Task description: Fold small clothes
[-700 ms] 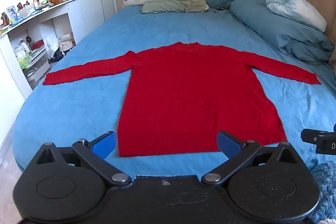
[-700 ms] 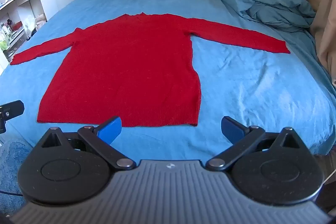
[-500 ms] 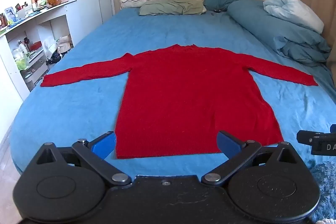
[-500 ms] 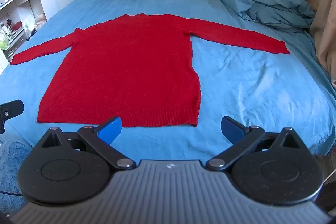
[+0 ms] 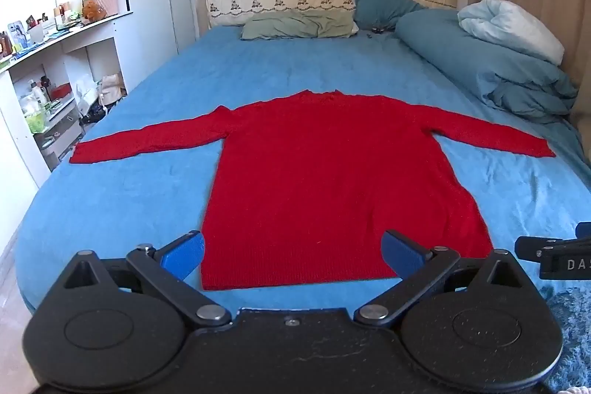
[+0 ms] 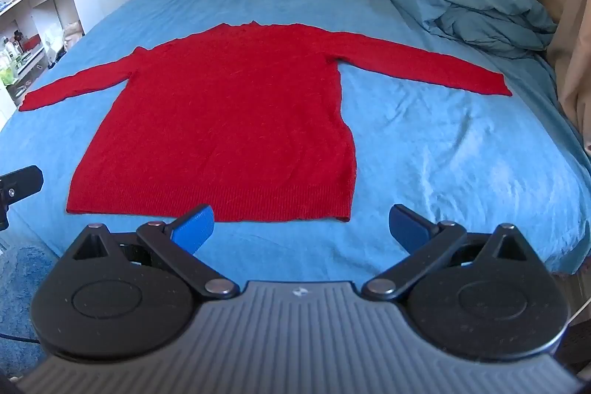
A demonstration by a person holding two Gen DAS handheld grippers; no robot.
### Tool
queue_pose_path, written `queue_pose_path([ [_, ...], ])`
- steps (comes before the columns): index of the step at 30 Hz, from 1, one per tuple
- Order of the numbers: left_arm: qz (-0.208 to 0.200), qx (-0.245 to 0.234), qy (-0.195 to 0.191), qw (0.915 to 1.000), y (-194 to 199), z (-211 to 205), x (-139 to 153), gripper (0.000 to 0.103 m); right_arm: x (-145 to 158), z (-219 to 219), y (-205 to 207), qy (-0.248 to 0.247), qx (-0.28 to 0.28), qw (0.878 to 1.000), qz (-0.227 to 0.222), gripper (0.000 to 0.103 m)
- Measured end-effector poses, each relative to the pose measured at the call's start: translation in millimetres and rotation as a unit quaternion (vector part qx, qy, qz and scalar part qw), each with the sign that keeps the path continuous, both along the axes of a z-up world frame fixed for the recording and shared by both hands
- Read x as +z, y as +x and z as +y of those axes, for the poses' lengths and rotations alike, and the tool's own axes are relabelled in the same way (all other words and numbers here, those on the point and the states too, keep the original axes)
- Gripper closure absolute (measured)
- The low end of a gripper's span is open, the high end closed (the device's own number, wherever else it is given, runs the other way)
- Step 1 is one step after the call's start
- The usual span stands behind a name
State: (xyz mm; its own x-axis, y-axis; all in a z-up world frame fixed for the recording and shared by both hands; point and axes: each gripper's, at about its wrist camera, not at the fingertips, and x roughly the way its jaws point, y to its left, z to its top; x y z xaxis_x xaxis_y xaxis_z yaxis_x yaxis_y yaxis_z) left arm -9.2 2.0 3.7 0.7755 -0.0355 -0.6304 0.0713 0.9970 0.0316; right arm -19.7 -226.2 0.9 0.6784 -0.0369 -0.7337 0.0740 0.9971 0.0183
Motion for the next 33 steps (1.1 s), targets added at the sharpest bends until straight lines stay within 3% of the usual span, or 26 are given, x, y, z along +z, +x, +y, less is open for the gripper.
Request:
queue_pose_path([
  [33, 0.014, 0.021, 0.000, 0.9997, 9.1, -3.9, -0.4, 0.000, -3.0, 1.2, -0.5, -0.001, 0.008, 1.000, 0.000, 0.000],
])
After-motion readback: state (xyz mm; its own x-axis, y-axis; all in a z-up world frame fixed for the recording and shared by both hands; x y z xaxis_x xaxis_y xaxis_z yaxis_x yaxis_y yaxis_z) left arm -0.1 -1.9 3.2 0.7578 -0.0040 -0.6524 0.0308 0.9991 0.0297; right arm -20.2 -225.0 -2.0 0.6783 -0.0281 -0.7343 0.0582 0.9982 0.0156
